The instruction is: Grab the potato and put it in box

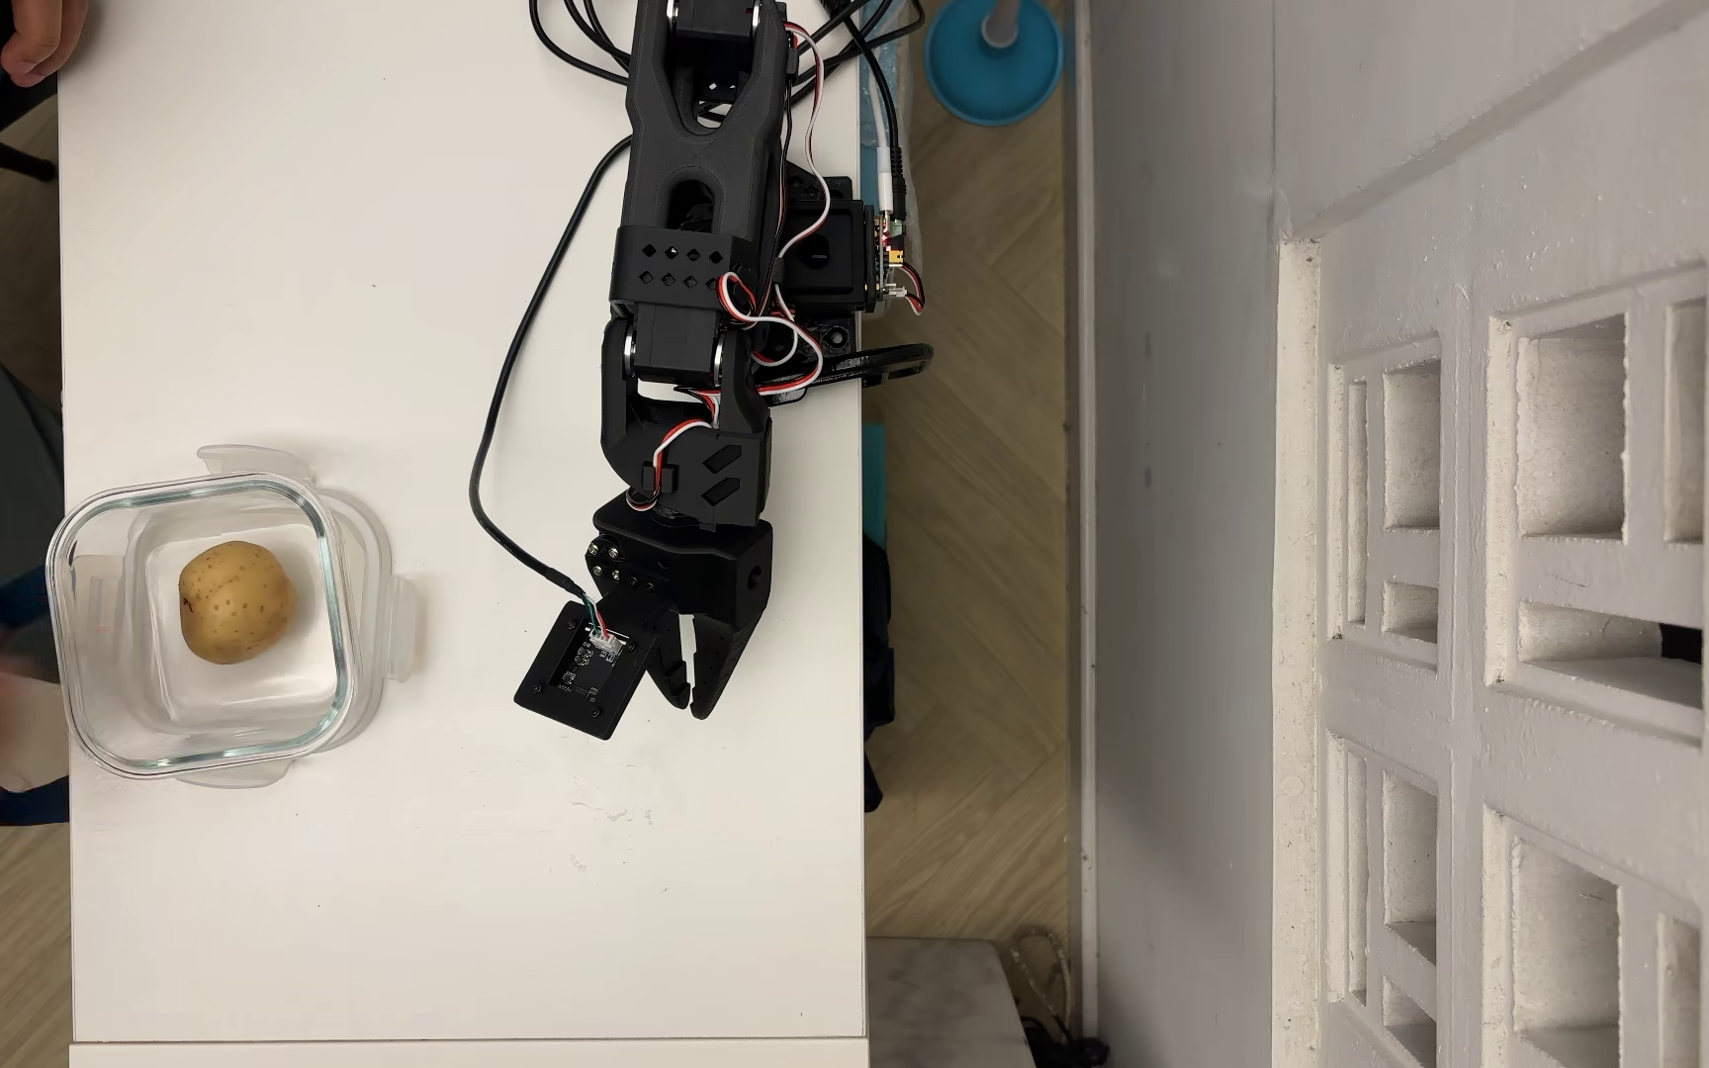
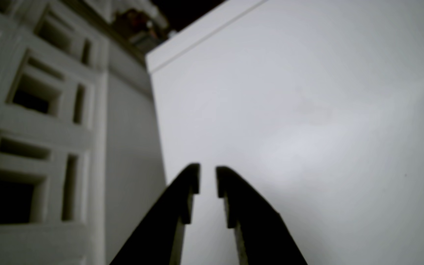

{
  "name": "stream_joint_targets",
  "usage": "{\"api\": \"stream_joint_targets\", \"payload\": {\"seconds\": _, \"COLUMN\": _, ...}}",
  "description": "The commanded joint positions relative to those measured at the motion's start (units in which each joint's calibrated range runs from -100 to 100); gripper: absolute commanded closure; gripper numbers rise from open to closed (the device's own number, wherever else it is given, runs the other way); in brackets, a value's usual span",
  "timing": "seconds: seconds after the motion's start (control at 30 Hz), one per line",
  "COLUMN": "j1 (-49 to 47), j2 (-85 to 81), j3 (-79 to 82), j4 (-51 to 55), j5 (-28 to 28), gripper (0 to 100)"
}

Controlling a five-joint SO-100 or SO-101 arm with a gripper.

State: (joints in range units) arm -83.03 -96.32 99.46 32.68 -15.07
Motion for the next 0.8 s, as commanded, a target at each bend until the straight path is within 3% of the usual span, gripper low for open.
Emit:
{"api": "stream_joint_targets", "payload": {"seconds": 0.0, "j1": 0.6, "j2": -0.7, "j3": 0.1, "j4": 0.2, "j5": -0.2, "gripper": 96}}
{"api": "stream_joint_targets", "payload": {"seconds": 0.77, "j1": 0.4, "j2": -0.6, "j3": 0.1, "j4": 0.2, "j5": -0.2, "gripper": 96}}
